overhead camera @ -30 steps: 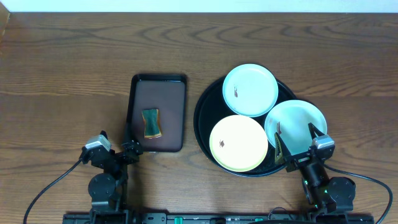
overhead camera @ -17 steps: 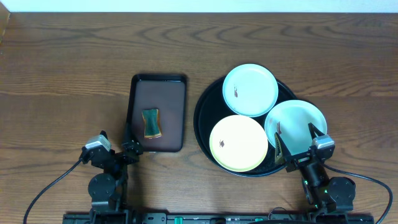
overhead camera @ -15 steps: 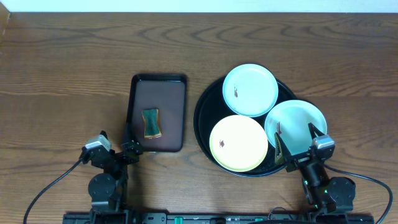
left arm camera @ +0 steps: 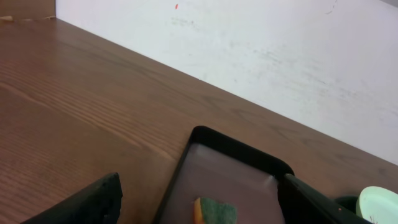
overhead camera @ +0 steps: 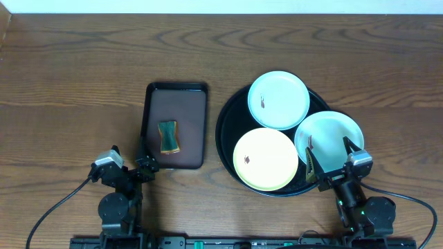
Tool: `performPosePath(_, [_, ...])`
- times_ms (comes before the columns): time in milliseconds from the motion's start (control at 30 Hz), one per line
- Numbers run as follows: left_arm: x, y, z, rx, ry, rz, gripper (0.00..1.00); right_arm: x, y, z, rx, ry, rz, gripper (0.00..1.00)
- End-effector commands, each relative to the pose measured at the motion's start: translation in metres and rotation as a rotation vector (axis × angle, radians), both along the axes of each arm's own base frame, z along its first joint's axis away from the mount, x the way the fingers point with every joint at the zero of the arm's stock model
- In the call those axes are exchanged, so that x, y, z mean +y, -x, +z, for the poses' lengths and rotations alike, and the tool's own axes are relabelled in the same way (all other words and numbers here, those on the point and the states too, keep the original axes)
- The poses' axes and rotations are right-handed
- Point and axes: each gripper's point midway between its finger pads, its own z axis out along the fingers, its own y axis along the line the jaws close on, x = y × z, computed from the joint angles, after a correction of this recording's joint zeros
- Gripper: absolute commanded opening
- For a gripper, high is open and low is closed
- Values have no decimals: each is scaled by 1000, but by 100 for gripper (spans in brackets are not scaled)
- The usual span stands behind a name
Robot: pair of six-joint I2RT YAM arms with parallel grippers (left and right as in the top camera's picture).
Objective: Clean dirty plates on tray and stack at the side
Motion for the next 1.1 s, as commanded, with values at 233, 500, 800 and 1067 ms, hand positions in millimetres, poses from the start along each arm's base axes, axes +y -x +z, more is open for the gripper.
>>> performPosePath(233, [-1, -1, -18, 41, -5, -3, 81, 0, 0, 0, -1, 3, 1, 99])
performPosePath(500, [-1, -1, -18, 39, -4, -4, 81, -4, -1, 1, -8, 4, -25, 99])
performPosePath(800, [-32, -2, -14, 21, 25, -181, 81, -3, -1, 0, -3, -1, -17, 99])
performPosePath(1067, [-91, 14, 48, -202, 33, -541, 81, 41, 24, 38, -64, -104, 265, 99])
